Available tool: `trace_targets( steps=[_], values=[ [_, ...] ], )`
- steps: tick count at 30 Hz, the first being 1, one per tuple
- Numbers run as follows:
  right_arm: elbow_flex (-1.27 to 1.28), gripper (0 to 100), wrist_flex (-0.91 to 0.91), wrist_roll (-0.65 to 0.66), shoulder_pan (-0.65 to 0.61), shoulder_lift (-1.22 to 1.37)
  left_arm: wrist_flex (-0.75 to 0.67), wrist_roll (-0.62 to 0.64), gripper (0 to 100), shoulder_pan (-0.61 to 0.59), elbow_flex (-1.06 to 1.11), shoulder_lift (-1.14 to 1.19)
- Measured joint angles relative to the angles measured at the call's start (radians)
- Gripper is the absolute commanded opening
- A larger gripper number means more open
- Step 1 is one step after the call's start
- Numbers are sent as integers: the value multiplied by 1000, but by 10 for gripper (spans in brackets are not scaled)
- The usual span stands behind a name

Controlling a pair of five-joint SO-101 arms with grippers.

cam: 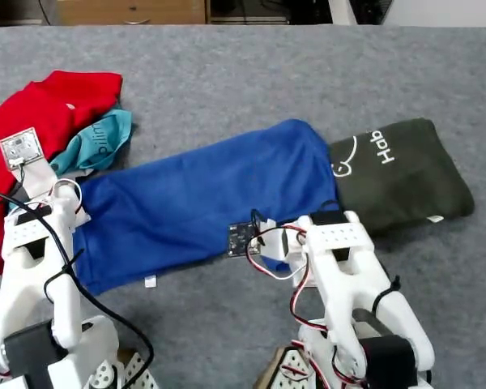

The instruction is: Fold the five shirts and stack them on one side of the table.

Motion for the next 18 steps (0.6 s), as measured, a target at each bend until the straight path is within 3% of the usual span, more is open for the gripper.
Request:
trace_targets(
  steps=[5,18],
  values=[
    [-8,5,-34,0,6,0,0,0,19,0,0,0],
    [-64,5,-3,-75,31,41,0,0,19,0,0,3]
  ],
)
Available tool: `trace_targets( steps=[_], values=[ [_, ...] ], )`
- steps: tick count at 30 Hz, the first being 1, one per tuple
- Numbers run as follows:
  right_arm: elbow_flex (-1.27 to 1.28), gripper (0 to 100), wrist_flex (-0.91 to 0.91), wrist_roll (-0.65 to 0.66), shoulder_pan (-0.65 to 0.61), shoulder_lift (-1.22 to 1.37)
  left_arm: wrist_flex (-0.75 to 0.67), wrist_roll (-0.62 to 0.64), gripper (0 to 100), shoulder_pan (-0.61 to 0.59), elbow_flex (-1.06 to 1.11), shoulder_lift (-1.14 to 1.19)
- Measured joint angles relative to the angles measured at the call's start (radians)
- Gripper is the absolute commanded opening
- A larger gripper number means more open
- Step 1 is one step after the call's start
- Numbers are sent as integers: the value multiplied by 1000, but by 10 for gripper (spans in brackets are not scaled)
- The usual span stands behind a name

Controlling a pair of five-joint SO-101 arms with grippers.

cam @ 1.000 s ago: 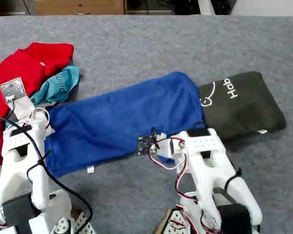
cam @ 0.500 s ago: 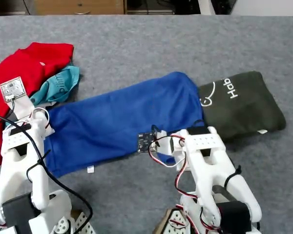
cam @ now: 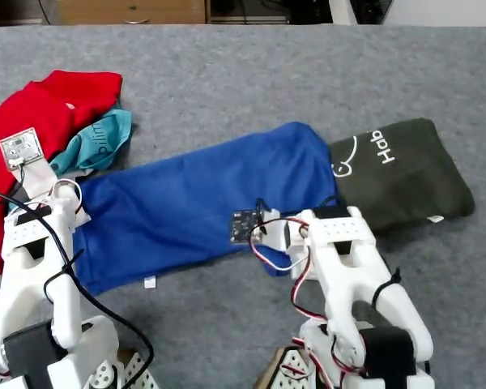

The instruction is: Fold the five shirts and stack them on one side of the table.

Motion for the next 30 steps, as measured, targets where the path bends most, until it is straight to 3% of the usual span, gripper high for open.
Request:
trace_targets(
  steps=[10,19,30],
  values=[
    [-433,4,345,-11,-31,12,0,0,19,0,0,0],
    [-698,4,397,-2,-100,235,0,0,19,0,0,0],
    [-979,8,397,192,-106,528,0,0,19,0,0,0]
  ],
)
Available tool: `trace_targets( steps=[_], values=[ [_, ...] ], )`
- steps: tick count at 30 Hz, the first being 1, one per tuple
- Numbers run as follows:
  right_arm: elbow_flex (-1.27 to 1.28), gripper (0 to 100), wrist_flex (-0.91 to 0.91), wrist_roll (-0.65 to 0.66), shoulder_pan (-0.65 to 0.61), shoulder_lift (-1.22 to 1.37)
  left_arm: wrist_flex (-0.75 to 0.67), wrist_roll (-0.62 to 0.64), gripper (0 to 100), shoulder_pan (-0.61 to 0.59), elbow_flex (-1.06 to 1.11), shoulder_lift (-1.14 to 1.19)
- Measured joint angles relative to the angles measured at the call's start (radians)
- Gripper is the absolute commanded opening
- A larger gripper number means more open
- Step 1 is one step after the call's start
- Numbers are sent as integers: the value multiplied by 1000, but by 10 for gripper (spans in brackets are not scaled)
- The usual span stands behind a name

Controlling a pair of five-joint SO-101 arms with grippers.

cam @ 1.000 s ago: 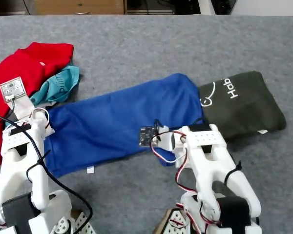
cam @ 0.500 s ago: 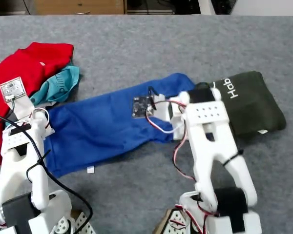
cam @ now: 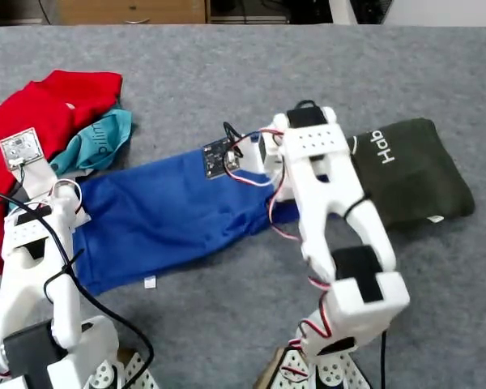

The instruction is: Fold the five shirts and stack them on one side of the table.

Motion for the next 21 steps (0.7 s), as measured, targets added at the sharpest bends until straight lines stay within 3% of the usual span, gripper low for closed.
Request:
trace_targets(
  steps=[4,9,14,17,21],
  values=[
    [-81,61,0,26,-18,87,0,0,19,0,0,0],
    [-158,309,-26,26,-34,153,0,0,19,0,0,0],
    [-173,317,-77,-57,-31,153,0,0,19,0,0,0],
    [-173,267,-35,-66,-31,121,0,0,19,0,0,0],
    [-173,1,100,-66,-31,26,0,0,19,0,0,0]
  ],
)
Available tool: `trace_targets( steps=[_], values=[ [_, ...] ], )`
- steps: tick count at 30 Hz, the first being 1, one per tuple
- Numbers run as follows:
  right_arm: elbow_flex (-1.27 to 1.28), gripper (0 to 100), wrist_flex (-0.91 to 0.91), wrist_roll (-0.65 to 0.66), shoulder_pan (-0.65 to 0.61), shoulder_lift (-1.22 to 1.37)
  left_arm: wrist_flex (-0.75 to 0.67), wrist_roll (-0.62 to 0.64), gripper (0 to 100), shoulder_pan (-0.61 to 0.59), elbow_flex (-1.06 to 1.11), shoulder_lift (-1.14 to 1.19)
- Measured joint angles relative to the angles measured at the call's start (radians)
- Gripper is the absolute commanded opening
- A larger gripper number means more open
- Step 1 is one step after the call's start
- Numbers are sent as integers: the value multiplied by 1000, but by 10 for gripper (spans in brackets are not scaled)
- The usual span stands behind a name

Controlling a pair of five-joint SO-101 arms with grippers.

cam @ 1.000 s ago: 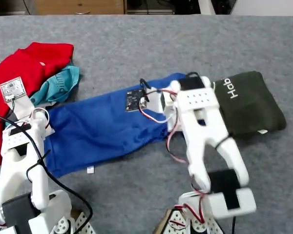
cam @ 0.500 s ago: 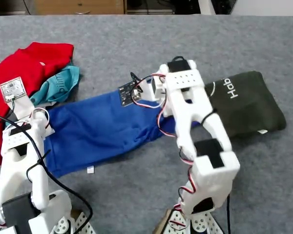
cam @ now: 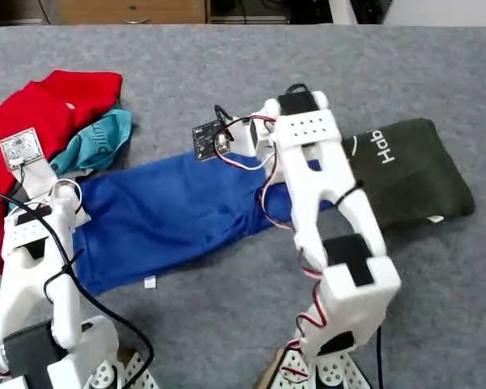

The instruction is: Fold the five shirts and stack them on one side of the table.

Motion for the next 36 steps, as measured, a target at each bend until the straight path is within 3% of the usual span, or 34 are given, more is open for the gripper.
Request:
trace_targets(
  steps=[2,5,9,18,28,32,36],
  values=[
    [0,37,69,0,9,-46,0,0,19,0,0,0],
    [2,4,161,0,43,-84,0,0,19,0,0,0],
    [92,5,144,-15,92,-94,0,0,19,0,0,0],
    [379,5,-302,-115,132,-94,0,0,19,0,0,0],
    [391,5,-756,-127,161,-55,0,0,19,0,0,0],
    [394,5,-692,-127,160,-81,0,0,19,0,0,0],
    [397,5,-488,-127,135,-210,0,0,19,0,0,0]
  ],
)
